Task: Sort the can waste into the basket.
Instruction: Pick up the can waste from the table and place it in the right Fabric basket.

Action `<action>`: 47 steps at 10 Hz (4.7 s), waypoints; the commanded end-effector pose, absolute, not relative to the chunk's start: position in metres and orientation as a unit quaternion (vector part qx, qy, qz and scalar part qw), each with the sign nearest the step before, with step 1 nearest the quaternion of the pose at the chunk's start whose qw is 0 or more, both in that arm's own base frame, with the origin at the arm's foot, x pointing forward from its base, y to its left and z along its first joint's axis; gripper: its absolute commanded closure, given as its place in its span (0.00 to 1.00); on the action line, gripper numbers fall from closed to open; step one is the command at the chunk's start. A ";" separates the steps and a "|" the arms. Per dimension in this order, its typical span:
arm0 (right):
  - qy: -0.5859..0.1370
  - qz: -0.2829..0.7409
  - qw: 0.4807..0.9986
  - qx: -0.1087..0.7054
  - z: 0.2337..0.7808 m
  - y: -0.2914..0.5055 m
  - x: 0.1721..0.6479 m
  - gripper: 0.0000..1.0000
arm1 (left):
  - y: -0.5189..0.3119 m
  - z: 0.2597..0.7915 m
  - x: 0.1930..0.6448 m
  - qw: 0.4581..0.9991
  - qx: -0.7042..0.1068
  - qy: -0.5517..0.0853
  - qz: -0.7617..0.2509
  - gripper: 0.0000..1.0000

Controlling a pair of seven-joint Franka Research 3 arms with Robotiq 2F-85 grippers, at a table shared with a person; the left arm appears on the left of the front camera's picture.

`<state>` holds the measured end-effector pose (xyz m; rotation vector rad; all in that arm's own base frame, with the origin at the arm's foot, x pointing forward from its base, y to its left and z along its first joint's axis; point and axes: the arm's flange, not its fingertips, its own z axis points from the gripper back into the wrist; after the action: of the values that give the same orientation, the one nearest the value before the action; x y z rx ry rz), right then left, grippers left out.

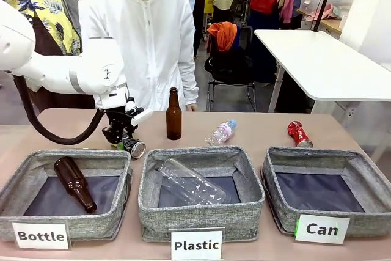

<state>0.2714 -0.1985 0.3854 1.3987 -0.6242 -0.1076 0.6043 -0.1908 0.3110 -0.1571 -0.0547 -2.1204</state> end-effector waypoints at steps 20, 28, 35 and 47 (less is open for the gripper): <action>-0.295 -0.041 0.714 0.634 0.385 -0.198 0.272 0.00 | -0.163 0.481 0.363 0.570 -0.048 -0.238 -0.785 0.60; -0.295 -0.041 0.714 0.634 0.385 -0.198 0.272 0.00 | -0.090 0.487 0.311 0.595 -0.097 -0.314 -0.734 0.60; -0.295 -0.041 0.714 0.634 0.385 -0.198 0.272 0.00 | -0.211 0.507 0.359 0.550 -0.117 -0.323 -0.761 0.60; -0.249 -0.198 0.744 0.587 0.398 -0.336 0.167 0.00 | -0.683 0.431 0.398 0.645 -0.137 -0.262 -0.704 0.60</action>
<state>0.1577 -0.3210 0.3949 1.2453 -0.5346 -0.3584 0.3926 -0.6658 0.4236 -0.3598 -0.6052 -1.6182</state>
